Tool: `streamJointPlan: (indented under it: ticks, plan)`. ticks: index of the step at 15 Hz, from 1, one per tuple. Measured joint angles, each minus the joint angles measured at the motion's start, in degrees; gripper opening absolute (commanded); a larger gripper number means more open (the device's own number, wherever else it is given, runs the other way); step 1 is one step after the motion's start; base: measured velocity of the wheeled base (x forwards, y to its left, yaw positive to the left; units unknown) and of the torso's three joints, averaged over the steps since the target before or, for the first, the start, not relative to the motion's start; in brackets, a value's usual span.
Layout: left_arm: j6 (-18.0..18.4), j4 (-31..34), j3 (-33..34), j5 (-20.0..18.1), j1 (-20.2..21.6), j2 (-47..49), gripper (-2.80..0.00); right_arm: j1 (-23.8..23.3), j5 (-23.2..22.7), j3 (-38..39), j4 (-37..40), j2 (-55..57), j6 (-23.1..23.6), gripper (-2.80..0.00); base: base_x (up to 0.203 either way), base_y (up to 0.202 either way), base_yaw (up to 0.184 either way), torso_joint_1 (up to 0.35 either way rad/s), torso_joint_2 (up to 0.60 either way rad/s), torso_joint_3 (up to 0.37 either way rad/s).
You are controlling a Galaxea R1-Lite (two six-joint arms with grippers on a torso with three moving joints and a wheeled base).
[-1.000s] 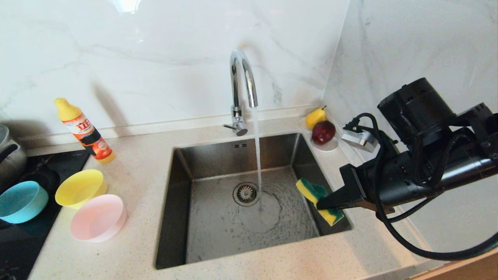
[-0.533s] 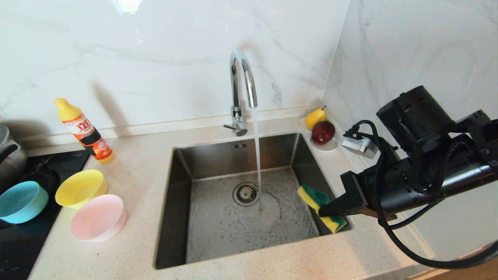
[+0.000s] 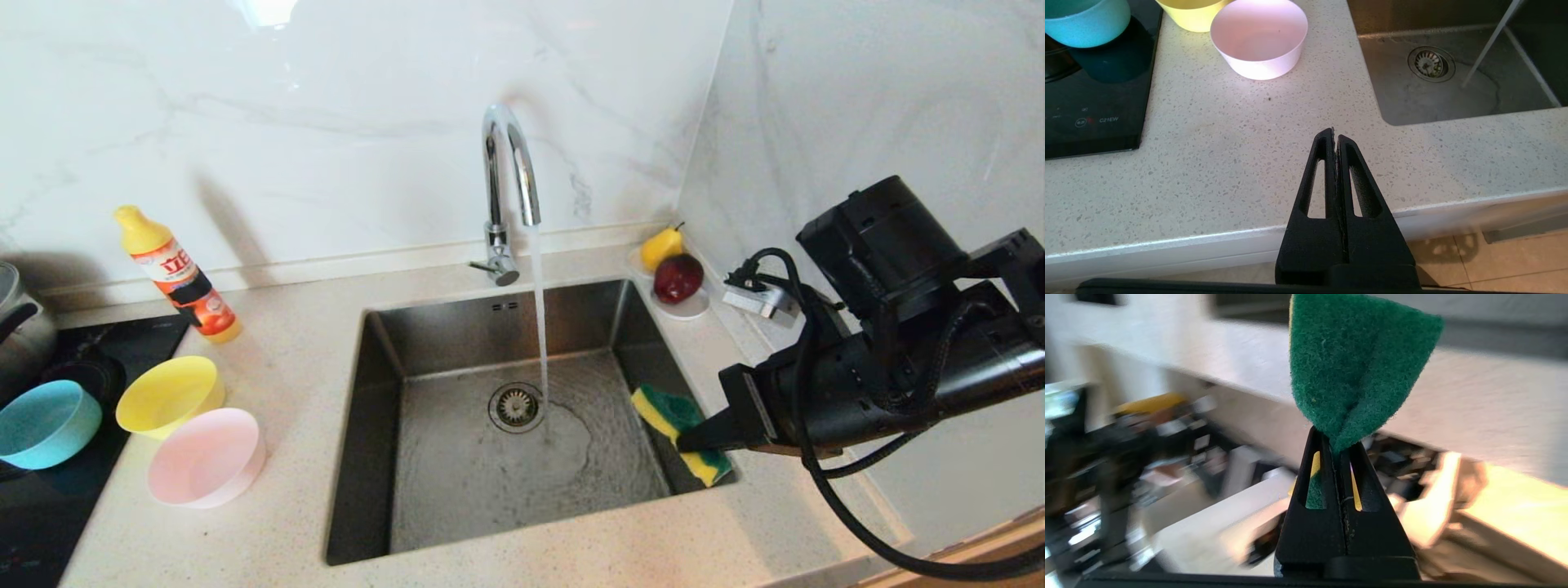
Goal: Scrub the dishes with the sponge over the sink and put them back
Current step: Put down the sponge
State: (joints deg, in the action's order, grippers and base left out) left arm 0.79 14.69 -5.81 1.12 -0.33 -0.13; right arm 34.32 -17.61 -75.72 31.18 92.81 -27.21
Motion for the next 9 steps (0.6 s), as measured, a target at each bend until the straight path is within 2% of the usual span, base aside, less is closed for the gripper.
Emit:
streamJointPlan:
  ticks: [2, 7, 9]
  plan:
    - [0.0, 0.1, 0.0, 0.0, 0.0, 0.0, -2.8, 0.6, 5.4, 0.8, 0.8, -0.2, 4.2, -2.8, 0.0, 0.0, 0.0, 0.0, 0.0, 0.0]
    - [0.0, 0.2, 0.0, 0.0, 0.0, 0.0, -2.8, 1.9, 14.5, 5.7, 0.9, -3.2, 12.2, -2.8, 0.0, 0.0, 0.0, 0.0, 0.0, 0.0]
    - [0.0, 0.2, 0.0, 0.0, 0.0, 0.0, -2.8, 2.4, 20.6, 10.0, -0.1, -4.6, 16.2, -2.8, 0.0, 0.0, 0.0, 0.0, 0.0, 0.0]
